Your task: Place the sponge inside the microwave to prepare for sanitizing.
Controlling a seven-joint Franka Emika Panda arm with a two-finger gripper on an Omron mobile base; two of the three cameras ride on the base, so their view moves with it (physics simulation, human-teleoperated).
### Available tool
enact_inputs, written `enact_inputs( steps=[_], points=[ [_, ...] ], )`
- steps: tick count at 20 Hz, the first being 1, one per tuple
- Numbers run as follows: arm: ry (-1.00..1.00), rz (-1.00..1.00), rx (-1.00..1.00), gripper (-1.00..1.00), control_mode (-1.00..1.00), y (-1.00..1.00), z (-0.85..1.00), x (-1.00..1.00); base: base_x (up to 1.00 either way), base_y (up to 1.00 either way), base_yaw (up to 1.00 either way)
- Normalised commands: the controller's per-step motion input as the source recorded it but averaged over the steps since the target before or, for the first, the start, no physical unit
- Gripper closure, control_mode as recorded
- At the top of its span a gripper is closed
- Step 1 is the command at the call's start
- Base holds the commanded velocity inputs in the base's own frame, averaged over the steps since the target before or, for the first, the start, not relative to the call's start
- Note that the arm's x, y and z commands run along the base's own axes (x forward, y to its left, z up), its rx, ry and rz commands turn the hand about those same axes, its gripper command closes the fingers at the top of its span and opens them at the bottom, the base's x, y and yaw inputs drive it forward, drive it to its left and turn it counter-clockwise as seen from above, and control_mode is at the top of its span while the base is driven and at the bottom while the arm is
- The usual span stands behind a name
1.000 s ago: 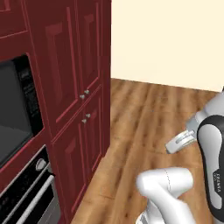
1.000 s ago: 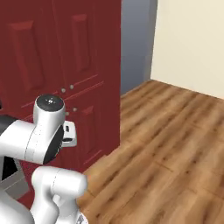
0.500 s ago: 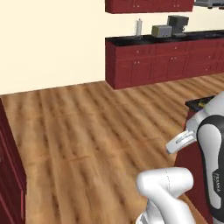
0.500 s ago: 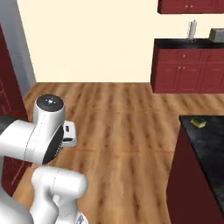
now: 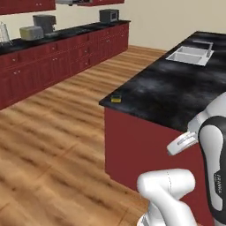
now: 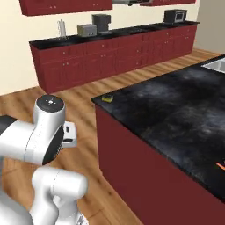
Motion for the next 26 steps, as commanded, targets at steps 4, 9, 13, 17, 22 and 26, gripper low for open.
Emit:
enact_inputs(
  steps=[4, 9, 13, 17, 22, 26],
  points=[
    [0.00, 0.00, 0.00, -1.00, 1.00, 0.00, 0.00, 0.00, 0.20, 0.18, -0.81],
    [0.00, 0.00, 0.00, -1.00, 1.00, 0.00, 0.00, 0.00, 0.66, 0.46, -0.27],
    [0.00, 0.00, 0.00, -1.00, 1.00, 0.00, 0.00, 0.00, 0.71, 0.55, -0.11],
    [0.00, 0.00, 0.00, -1.00, 1.00, 0.00, 0.00, 0.00, 0.69, 0.47, -0.21],
    [0.00, 0.00, 0.00, -1.00, 1.00, 0.00, 0.00, 0.00, 0.59, 0.42, -0.37],
    [0.00, 0.00, 0.00, -1.00, 1.00, 0.00, 0.00, 0.00, 0.62, 0.49, -0.26]
  ],
)
